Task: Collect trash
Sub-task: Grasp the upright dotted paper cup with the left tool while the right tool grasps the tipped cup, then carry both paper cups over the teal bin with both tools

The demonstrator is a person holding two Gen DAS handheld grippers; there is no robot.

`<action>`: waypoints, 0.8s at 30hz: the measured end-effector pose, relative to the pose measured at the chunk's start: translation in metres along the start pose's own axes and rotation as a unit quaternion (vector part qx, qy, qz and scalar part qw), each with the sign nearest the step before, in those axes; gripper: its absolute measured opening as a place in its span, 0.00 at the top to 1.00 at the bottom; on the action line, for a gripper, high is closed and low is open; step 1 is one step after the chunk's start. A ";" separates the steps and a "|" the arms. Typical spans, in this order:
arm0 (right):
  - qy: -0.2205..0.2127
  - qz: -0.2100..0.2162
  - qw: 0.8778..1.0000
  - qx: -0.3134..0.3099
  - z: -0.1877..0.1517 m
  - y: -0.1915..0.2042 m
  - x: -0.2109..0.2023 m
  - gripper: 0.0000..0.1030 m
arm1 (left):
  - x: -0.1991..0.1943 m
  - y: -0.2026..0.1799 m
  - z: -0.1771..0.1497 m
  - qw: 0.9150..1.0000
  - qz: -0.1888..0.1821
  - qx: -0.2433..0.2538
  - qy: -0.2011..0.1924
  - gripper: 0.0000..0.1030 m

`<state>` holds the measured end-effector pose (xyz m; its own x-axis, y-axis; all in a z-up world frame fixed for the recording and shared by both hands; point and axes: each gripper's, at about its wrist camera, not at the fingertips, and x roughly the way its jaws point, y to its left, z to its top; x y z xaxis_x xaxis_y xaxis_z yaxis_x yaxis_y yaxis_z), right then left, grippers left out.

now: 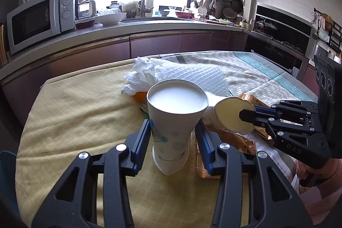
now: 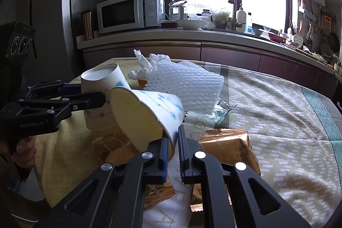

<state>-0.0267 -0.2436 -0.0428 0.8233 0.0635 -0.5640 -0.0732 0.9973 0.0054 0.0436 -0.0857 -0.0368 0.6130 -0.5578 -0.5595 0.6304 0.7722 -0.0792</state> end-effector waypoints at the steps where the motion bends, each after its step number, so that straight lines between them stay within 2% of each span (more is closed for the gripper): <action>1: -0.002 0.003 1.000 0.001 0.002 0.000 -0.001 0.96 | -0.005 0.004 0.000 1.000 0.003 -0.005 -0.003 0.59; 8: -0.026 0.027 0.999 0.009 0.018 0.007 -0.010 0.97 | -0.045 0.033 -0.002 0.998 0.039 -0.038 -0.025 0.59; 14: -0.040 0.087 0.995 0.013 0.040 0.029 -0.008 0.97 | -0.086 0.066 -0.011 0.993 0.088 -0.064 -0.038 0.59; 18: -0.043 0.138 0.989 -0.003 0.056 0.059 0.001 0.97 | -0.113 0.092 -0.020 0.987 0.128 -0.087 -0.044 0.59; 24: -0.028 0.208 0.977 -0.037 0.078 0.111 0.023 0.97 | -0.153 0.132 -0.035 0.972 0.190 -0.127 -0.049 0.59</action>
<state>0.0281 -0.1291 0.0094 0.7429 0.4677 -0.4789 -0.4478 0.8790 0.1637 0.0164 0.1123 0.0092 0.8292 -0.2336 -0.5078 0.2191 0.9716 -0.0892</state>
